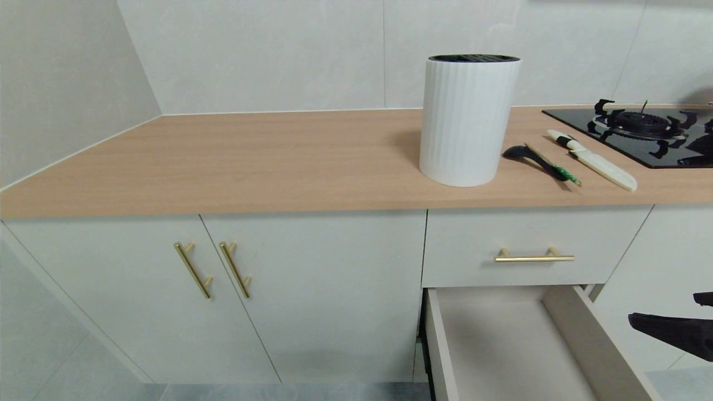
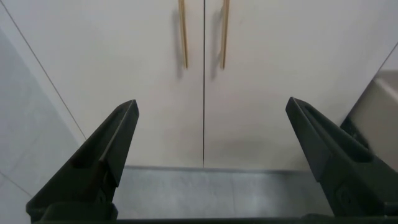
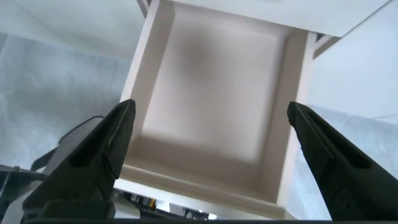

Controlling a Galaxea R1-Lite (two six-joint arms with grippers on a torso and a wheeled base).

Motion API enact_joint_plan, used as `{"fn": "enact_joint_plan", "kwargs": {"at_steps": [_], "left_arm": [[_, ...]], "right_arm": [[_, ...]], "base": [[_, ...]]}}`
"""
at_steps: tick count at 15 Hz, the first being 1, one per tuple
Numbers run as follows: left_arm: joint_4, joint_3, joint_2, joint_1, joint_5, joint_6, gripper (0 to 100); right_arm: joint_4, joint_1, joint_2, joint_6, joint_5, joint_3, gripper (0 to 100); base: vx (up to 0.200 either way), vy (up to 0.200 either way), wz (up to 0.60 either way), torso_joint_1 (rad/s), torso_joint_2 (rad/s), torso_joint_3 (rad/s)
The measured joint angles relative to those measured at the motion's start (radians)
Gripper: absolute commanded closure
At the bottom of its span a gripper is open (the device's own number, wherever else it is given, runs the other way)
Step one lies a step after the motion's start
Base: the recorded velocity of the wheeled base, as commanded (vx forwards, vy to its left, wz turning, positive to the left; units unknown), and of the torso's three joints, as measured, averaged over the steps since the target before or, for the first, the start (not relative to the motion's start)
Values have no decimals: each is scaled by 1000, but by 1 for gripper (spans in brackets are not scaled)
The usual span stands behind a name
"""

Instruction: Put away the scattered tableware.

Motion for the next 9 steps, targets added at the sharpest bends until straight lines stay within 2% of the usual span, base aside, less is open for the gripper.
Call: {"fn": "enact_joint_plan", "kwargs": {"at_steps": [4,7,9], "left_arm": [[1,0,0,0,0,0,0],[1,0,0,0,0,0,0],[1,0,0,0,0,0,0]], "right_arm": [[-11,0,-13,-5,0,-3,0],[-77,-16,-10,-35,1,-31,0],[-71,-70,41,-53,4,-151,0]], "base": [[0,0,0,167,-444,-283],[0,0,0,56,-150,-89],[0,0,0,0,0,0]]}}
